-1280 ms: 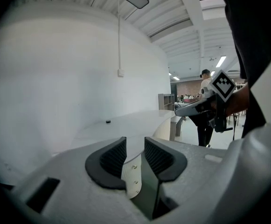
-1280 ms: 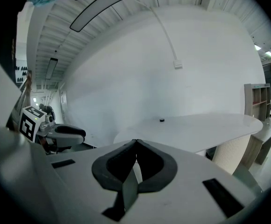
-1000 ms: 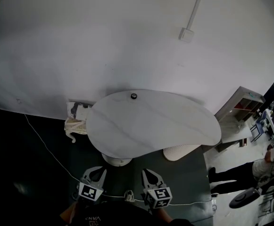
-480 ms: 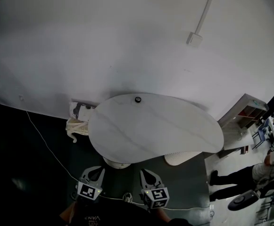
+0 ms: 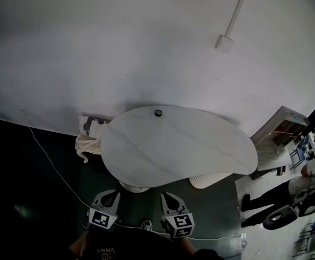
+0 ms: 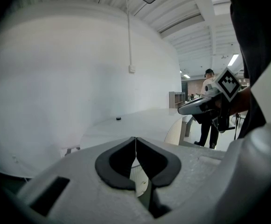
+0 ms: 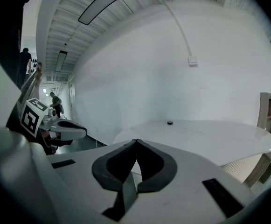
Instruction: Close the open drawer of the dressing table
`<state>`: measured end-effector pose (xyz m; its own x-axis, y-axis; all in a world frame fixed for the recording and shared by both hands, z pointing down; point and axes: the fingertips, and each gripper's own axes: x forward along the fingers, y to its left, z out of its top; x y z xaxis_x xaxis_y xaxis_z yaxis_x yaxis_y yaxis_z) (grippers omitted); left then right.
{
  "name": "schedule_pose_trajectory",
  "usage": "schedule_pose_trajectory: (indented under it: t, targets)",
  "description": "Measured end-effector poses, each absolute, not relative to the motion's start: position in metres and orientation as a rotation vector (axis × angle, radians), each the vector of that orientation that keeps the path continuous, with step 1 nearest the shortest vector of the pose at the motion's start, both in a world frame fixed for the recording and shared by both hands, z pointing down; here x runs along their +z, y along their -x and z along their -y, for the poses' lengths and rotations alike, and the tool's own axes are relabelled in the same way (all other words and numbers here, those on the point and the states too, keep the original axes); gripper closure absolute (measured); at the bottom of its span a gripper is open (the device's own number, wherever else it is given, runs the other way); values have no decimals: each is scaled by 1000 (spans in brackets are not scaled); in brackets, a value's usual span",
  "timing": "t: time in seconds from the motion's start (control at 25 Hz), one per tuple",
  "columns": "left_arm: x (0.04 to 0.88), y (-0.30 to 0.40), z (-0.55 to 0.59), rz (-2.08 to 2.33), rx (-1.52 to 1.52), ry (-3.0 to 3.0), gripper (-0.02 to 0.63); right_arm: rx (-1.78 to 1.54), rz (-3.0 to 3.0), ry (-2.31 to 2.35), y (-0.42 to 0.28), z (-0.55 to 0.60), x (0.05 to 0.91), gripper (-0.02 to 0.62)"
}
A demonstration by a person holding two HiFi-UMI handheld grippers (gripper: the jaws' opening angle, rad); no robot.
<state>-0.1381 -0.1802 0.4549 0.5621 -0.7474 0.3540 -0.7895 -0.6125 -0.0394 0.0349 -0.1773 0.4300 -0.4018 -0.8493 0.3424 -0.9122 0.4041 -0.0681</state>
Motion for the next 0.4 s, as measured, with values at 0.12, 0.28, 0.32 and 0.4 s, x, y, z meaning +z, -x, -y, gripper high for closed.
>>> schedule_pose_trajectory:
  t: [0.12,0.28,0.32,0.4]
  targets:
    - [455,138,179,1311,522,-2669,586,369,2409,-1552,-35,175,431,591]
    - [456,134,176,1310,518,-2666,586,375,2407,-1561,-40,172,432,592]
    - [456,133,176,1309,520,-2667,586,376,2408,-1563,-42,172,432,592]
    - [457,129,175,1305,526,-2671,586,376,2408,-1567,-46,171,432,592]
